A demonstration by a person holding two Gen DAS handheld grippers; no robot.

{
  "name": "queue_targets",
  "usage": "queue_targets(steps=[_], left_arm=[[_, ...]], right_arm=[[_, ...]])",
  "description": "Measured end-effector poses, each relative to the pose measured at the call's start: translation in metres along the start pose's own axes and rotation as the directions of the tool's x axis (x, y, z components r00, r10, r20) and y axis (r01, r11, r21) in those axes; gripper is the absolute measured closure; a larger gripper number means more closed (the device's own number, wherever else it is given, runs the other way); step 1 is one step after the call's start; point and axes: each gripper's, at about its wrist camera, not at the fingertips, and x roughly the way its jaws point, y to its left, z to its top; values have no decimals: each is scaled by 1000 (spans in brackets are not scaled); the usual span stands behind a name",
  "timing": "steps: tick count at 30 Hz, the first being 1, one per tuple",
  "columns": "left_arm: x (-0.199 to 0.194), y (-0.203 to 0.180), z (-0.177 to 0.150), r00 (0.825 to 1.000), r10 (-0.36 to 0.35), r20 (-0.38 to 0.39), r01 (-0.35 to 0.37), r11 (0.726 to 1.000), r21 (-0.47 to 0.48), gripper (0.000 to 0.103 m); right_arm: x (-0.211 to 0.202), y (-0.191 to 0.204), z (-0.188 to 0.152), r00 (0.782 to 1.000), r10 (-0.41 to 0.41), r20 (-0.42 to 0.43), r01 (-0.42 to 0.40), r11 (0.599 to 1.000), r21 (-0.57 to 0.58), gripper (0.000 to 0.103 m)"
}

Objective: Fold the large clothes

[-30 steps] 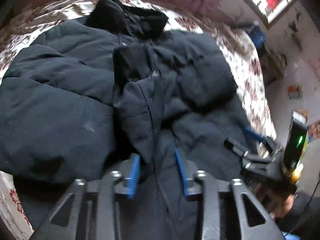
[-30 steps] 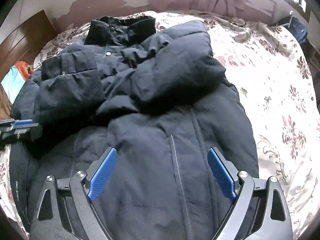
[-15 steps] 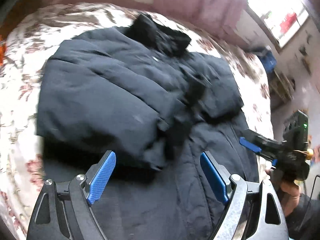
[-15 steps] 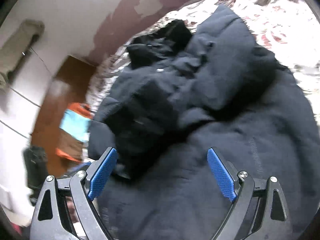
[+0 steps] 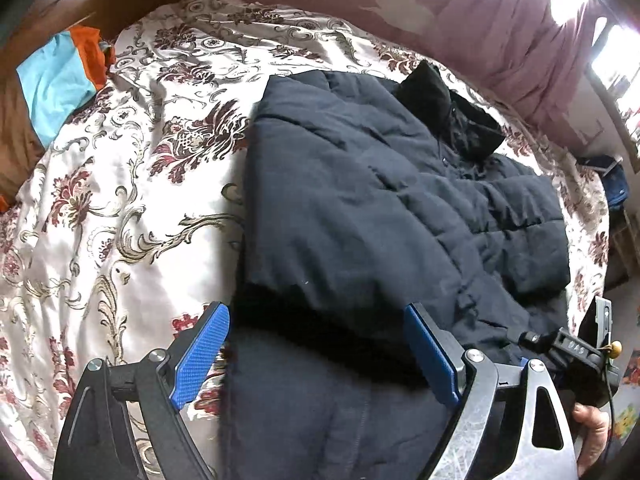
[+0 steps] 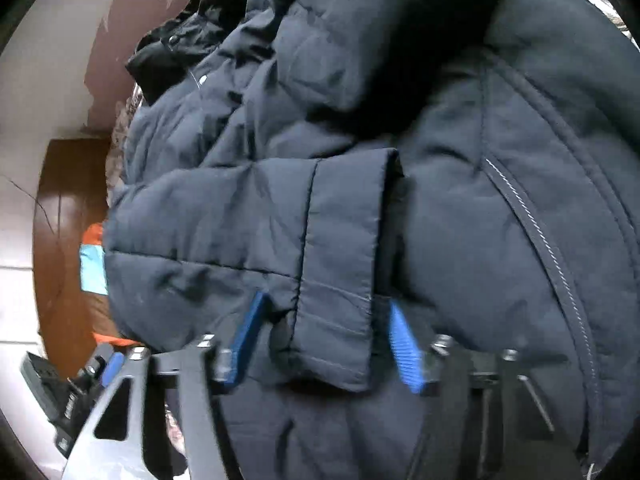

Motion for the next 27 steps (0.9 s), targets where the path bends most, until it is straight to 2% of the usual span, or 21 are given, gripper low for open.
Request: queue_targets(steps=[2, 5, 6, 9, 10, 13, 17, 22, 25, 27], left_arm=[[3, 1, -4, 1000, 9, -8, -9, 1000, 4, 15], [5, 1, -5, 1000, 7, -17, -7, 1000, -7, 15], [4, 1, -4, 1000, 7, -16, -7, 1000, -7, 15], [0, -4, 0, 1000, 11, 4, -11, 1000, 8, 15], [-1, -6, 2, 1000, 14, 14, -14, 1000, 14, 15], [-1, -10, 7, 999, 24, 41, -25, 999, 26, 15], [3, -17, 13, 998, 30, 56, -32, 999, 38, 15], [17, -26, 16, 998, 32, 45, -35, 998, 58, 15], [24, -35, 19, 998, 42, 50, -46, 997, 67, 15], [27, -43, 25, 998, 29, 64, -34, 997, 76, 15]], right_arm=[[-2, 2, -5, 999, -32, 15, 32, 999, -30, 89], [-17, 10, 1, 998, -37, 46, 41, 996, -79, 95], [-23, 15, 4, 996, -43, 74, 51, 993, -104, 95], [-57, 37, 16, 970, -106, 217, 148, 970, -192, 96], [-72, 47, 22, 951, -122, 283, 188, 958, -217, 96], [-99, 56, 46, 907, -151, 392, 257, 938, -234, 96], [-117, 49, 78, 863, -208, 461, 329, 923, -199, 96], [-101, 45, 100, 843, -283, 457, 410, 888, -208, 95], [-93, 48, 104, 812, -352, 465, 485, 851, -203, 86], [-97, 51, 102, 781, -372, 503, 525, 826, -204, 76]])
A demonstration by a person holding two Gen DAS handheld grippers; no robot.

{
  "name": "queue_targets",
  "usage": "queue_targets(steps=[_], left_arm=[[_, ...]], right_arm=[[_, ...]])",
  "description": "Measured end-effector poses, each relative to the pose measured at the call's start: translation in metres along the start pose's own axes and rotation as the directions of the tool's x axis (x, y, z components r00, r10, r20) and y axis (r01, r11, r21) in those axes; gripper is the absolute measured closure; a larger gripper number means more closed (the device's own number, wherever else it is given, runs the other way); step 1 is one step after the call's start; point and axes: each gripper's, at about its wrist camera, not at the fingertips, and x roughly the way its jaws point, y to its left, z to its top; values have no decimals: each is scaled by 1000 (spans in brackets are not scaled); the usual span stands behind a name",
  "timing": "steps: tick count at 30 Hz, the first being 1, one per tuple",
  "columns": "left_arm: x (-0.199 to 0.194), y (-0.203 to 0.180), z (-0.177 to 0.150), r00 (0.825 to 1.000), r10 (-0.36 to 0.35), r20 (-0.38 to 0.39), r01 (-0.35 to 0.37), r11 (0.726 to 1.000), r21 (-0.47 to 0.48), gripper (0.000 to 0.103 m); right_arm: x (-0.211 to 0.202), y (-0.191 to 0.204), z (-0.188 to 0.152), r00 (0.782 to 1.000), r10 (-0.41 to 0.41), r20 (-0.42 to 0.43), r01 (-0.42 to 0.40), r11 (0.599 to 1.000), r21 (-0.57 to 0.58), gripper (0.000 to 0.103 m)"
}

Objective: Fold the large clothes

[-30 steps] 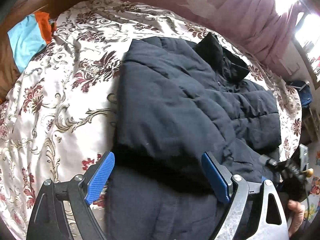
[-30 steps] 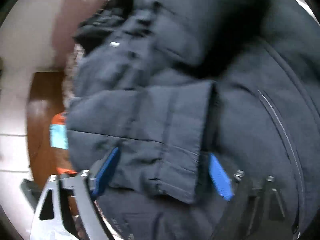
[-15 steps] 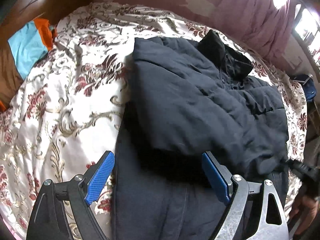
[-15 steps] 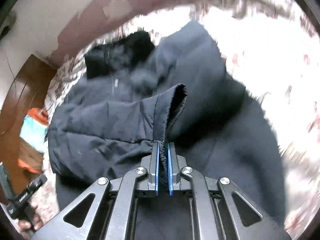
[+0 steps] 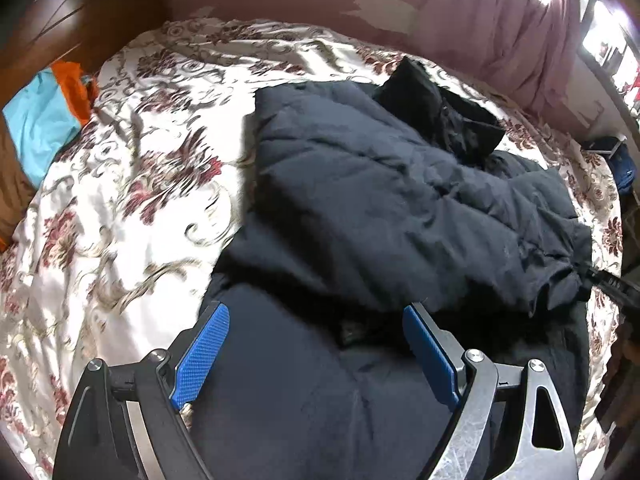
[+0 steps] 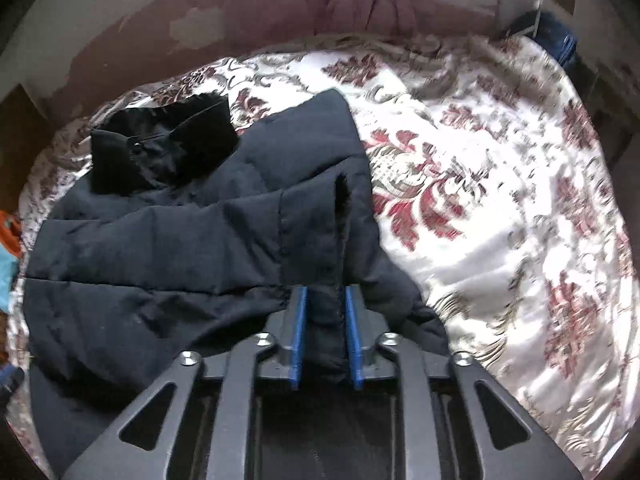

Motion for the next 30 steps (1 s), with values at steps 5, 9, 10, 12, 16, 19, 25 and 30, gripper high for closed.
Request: queue_targets(steps=[5, 9, 10, 12, 16, 19, 25, 30], left_arm=[[11, -30, 25, 999, -10, 44, 6, 997, 82, 15], [29, -49, 40, 996, 84, 21, -86, 988, 128, 15], [34, -52, 43, 995, 101, 12, -102, 986, 130, 15], [43, -54, 47, 994, 107, -4, -106, 988, 116, 15], [62, -53, 46, 987, 151, -52, -144, 983, 112, 15], [75, -54, 41, 979, 191, -73, -180, 974, 137, 15], [77, -51, 36, 978, 196, -66, -184, 972, 147, 9], [83, -44, 33, 980, 186, -75, -174, 974, 147, 0]], right_arm=[[-13, 20, 4, 992, -42, 117, 56, 992, -117, 59], [-7, 35, 8, 993, -1, 120, 23, 983, -181, 54], [-4, 39, 8, 993, 4, 114, 18, 980, -198, 51], [0, 44, 6, 993, -4, 115, 30, 974, -226, 50], [3, 53, 1, 979, -118, 167, 163, 943, -289, 50], [-7, 54, -2, 957, -157, 243, 224, 934, -278, 50], [-7, 73, -13, 967, -42, 253, 140, 913, -383, 48], [16, 100, -25, 987, 57, 152, 29, 859, -511, 48]])
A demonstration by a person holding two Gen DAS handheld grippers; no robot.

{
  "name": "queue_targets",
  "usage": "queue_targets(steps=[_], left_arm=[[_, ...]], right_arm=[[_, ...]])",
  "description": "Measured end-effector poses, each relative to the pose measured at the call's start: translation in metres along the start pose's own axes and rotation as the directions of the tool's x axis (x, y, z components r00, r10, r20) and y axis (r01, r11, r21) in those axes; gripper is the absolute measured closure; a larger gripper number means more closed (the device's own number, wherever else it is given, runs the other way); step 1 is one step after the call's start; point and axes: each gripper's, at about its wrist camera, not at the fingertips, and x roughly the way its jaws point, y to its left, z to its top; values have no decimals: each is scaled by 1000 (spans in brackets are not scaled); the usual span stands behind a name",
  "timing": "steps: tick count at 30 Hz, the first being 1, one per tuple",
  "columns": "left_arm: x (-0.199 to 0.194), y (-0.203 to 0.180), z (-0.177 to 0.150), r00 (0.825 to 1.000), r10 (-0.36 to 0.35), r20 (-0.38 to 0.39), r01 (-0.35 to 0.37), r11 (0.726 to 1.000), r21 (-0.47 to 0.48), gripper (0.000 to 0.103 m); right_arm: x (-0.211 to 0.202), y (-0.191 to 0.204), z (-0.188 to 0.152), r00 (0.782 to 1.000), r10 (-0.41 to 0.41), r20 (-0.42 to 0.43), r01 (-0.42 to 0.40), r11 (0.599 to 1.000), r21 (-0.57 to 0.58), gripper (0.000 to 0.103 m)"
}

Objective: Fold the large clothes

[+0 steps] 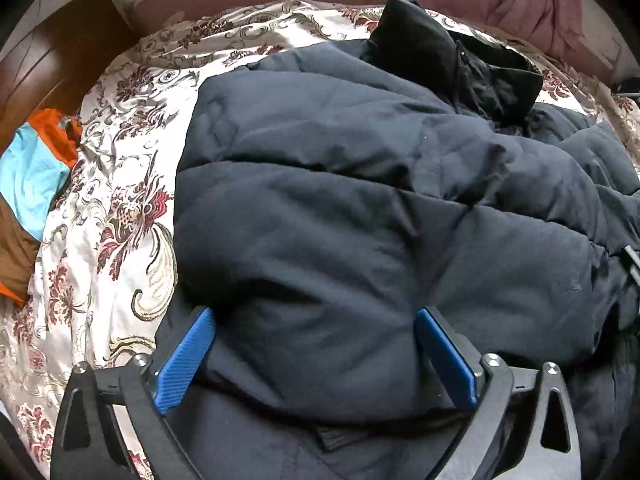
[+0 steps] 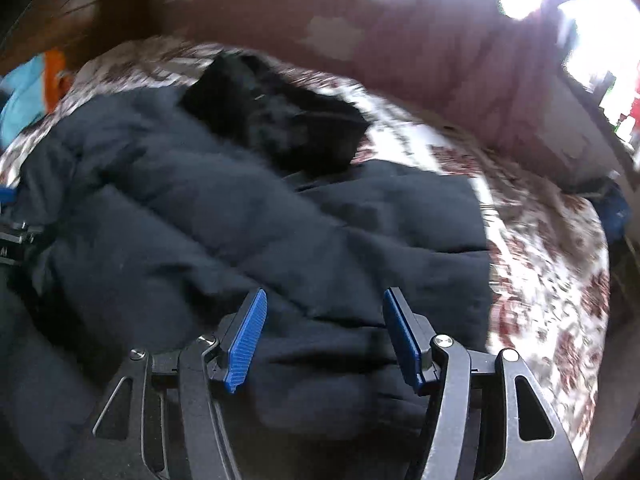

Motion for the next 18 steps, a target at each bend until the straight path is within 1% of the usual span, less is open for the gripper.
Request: queue_targets(steps=[3, 5, 8, 11, 15, 18], left_arm=[[4, 1, -2, 1000, -4, 2, 4, 1000, 9, 0], [5, 0, -2, 1000, 3, 4, -4, 1000, 21, 0], [6, -3, -4, 1000, 16, 15, -16, 999, 29, 0], [8, -8, -8, 999, 31, 33, -33, 999, 39, 0], [12, -11, -10, 998, 41, 47, -44, 998, 51, 0], [12, -13, -9, 998, 40, 47, -43, 997, 57, 0]], right_arm=[[19, 10, -3, 998, 41, -53, -42, 999, -17, 47], [32, 10, -6, 996, 48, -80, -49, 999, -7, 45], [41, 7, -8, 995, 64, -76, -62, 998, 29, 44], [47, 10, -11, 997, 52, -56, -51, 999, 13, 43], [43, 15, -13, 999, 35, -37, -36, 999, -5, 43], [39, 10, -11, 997, 66, -50, -66, 998, 4, 41]])
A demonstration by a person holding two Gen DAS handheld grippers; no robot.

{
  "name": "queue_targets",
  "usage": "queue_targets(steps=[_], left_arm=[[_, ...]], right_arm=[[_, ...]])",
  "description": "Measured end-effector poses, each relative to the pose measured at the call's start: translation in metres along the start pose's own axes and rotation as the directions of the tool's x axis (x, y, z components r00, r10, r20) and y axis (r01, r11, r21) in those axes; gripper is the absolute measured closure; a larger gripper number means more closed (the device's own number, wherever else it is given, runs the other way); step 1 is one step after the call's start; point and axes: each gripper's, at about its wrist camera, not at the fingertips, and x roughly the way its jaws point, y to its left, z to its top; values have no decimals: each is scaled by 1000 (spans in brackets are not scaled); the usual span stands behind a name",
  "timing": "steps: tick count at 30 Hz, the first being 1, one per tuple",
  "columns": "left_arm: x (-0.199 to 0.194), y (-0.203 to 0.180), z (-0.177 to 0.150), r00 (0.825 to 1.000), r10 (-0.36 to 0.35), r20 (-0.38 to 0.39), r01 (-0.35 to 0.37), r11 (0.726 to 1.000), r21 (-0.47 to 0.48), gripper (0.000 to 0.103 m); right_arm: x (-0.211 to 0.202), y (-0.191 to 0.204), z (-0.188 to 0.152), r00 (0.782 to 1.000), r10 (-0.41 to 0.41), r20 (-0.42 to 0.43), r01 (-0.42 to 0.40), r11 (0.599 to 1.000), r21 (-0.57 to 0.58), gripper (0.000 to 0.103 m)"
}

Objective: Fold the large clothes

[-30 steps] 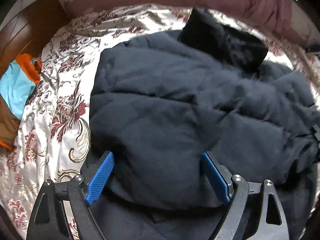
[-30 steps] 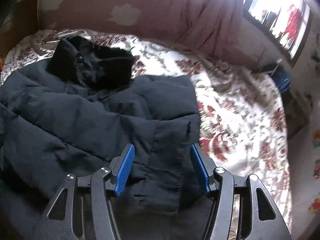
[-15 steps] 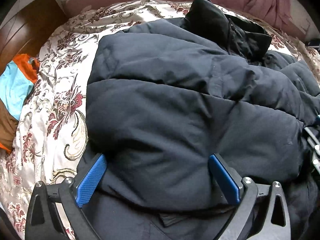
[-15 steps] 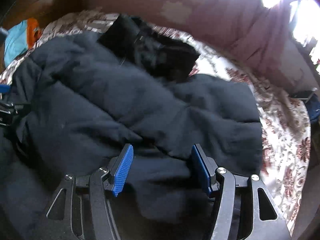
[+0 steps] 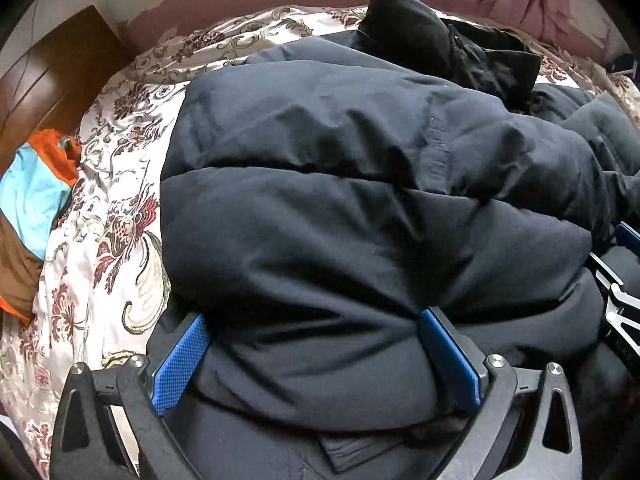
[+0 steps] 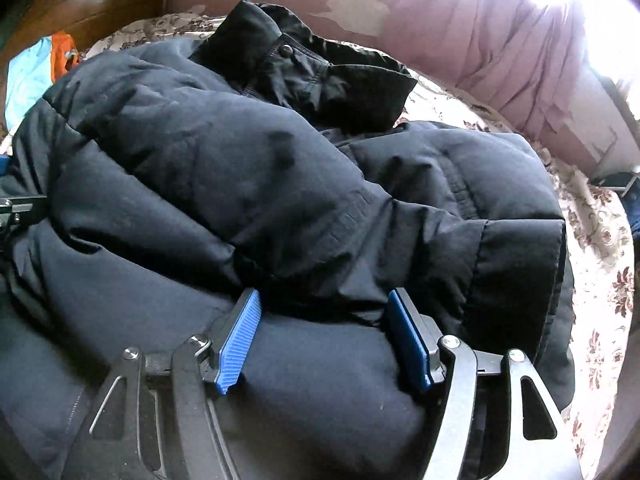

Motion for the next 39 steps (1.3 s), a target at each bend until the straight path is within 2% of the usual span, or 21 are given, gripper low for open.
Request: queue_targets(steps=[2, 4, 5, 9, 11, 13, 14, 17, 20, 22, 23, 26, 27, 28, 30, 33, 34, 36, 37, 38, 39], left_arm=[[-3, 2, 3, 1000, -10, -14, 10, 1000, 7, 0], [-9, 4, 8, 999, -21, -31, 22, 1000, 19, 0], [-15, 5, 12, 1000, -25, -10, 26, 999, 30, 0], [-37, 3, 34, 994, 16, 106, -26, 995, 95, 0], [-41, 1, 52, 987, -9, 162, -10, 993, 116, 0], [-36, -2, 72, 986, -45, 159, 24, 992, 128, 0], [-28, -5, 86, 989, -76, 128, 58, 988, 141, 0], [-10, -8, 114, 995, -79, 66, 68, 987, 149, 0], [-6, -7, 139, 991, -80, 112, 66, 990, 122, 0], [-6, -2, 157, 977, -114, 179, 103, 992, 70, 0], [-8, 2, 171, 961, -136, 239, 132, 991, 33, 0], [-5, 4, 203, 940, -156, 304, 179, 983, -47, 0], [-3, 2, 209, 939, -161, 303, 188, 980, -63, 0], [3, -1, 222, 943, -162, 289, 193, 978, -82, 0], [11, -8, 233, 955, -147, 257, 178, 979, -100, 1], [24, -21, 248, 969, -136, 206, 156, 984, -86, 1], [27, -25, 251, 972, -128, 195, 145, 986, -76, 1], [29, -35, 253, 976, -110, 186, 124, 990, -64, 5], [29, -37, 254, 977, -112, 182, 125, 990, -64, 13], [32, -40, 254, 979, -120, 166, 132, 989, -62, 27], [34, -43, 255, 981, -131, 145, 140, 989, -52, 50]], right_arm=[[-4, -9, 3, 998, 61, -4, -61, 998, 24, 36], [-12, -22, 6, 990, 135, 27, -137, 988, 67, 34], [-17, -30, 8, 988, 148, 50, -152, 984, 88, 34], [-33, -51, 21, 983, 117, 141, -133, 985, 107, 32], [-32, -63, 35, 981, 111, 162, -132, 983, 124, 32], [-21, -77, 54, 978, 142, 150, -167, 972, 167, 32], [-16, -83, 62, 976, 166, 142, -191, 963, 191, 32], [8, -100, 87, 967, 227, 118, -251, 931, 264, 32], [31, -107, 109, 962, 244, 125, -270, 919, 288, 32], [46, -116, 123, 959, 253, 131, -283, 898, 337, 32], [53, -119, 128, 955, 263, 133, -294, 884, 363, 33], [73, -128, 146, 946, 288, 151, -325, 823, 466, 41], [79, -129, 151, 944, 293, 150, -328, 807, 491, 45], [87, -128, 159, 947, 288, 144, -320, 795, 515, 53], [99, -122, 170, 948, 294, 125, -314, 786, 533, 56], [112, -110, 179, 953, 291, 77, -287, 799, 528, 59], [116, -105, 180, 956, 286, 58, -273, 808, 522, 63], [123, -98, 179, 964, 264, 24, -237, 819, 522, 76], [127, -95, 175, 967, 254, -2, -211, 809, 548, 87], [126, -100, 174, 967, 256, 0, -211, 796, 567, 90], [125, -101, 170, 966, 259, 7, -216, 787, 577, 91]])
